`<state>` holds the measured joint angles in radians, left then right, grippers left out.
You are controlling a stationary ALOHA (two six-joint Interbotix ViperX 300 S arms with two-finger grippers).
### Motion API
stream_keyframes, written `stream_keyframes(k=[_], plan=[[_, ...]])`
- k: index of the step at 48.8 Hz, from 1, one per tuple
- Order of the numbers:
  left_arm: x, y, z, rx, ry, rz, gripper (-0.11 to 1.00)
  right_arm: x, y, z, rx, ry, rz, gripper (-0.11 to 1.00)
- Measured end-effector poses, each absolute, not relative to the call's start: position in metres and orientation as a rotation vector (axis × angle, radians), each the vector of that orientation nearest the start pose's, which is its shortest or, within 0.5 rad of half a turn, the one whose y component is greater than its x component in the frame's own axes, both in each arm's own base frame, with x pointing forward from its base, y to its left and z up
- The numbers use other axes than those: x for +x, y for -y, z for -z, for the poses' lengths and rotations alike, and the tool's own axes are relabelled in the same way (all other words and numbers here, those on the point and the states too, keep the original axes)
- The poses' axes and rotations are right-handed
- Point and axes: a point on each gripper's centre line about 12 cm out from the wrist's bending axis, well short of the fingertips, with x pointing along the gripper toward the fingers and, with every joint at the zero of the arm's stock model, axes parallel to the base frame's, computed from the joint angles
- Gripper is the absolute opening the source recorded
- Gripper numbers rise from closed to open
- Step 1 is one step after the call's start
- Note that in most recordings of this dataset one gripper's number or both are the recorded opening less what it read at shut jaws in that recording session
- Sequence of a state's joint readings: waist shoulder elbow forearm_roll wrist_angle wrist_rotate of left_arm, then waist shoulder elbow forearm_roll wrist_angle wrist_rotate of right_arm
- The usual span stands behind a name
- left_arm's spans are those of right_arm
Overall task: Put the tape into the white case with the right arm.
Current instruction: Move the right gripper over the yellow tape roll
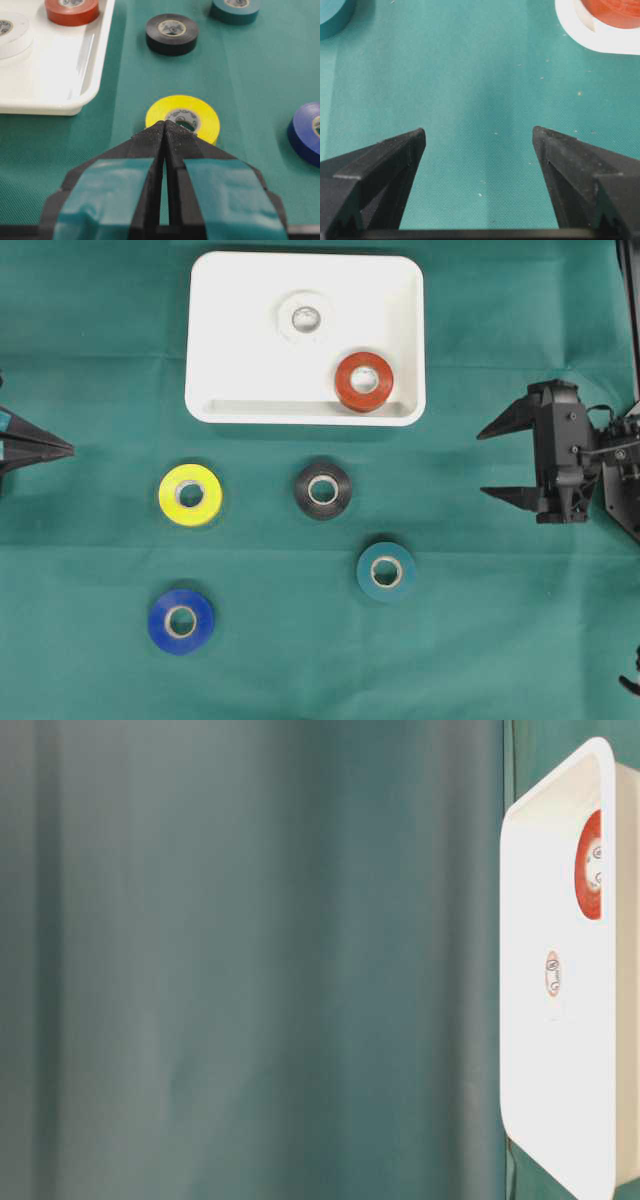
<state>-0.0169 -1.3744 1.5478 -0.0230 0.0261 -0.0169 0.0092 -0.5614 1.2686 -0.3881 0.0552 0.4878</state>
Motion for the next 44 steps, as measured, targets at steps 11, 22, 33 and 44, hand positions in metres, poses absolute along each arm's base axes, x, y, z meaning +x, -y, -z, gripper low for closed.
stream_keyframes(k=[11,22,33,44], plan=[[0.129,0.002,-0.169,-0.041,-0.198,0.013,0.0,0.202,-0.001,-0.133,0.08,-0.765,0.04,0.53],[0.129,0.002,-0.169,-0.04,-0.198,0.013,0.0,0.211,-0.003,-0.14,0.087,-0.723,0.022,0.52],[0.129,0.002,-0.169,-0.038,-0.198,0.013,0.0,0.241,-0.005,-0.14,0.086,-0.751,0.018,0.52],[0.129,0.002,-0.169,-0.038,-0.198,0.013,0.0,0.289,-0.006,-0.137,0.078,-0.783,0.016,0.52]])
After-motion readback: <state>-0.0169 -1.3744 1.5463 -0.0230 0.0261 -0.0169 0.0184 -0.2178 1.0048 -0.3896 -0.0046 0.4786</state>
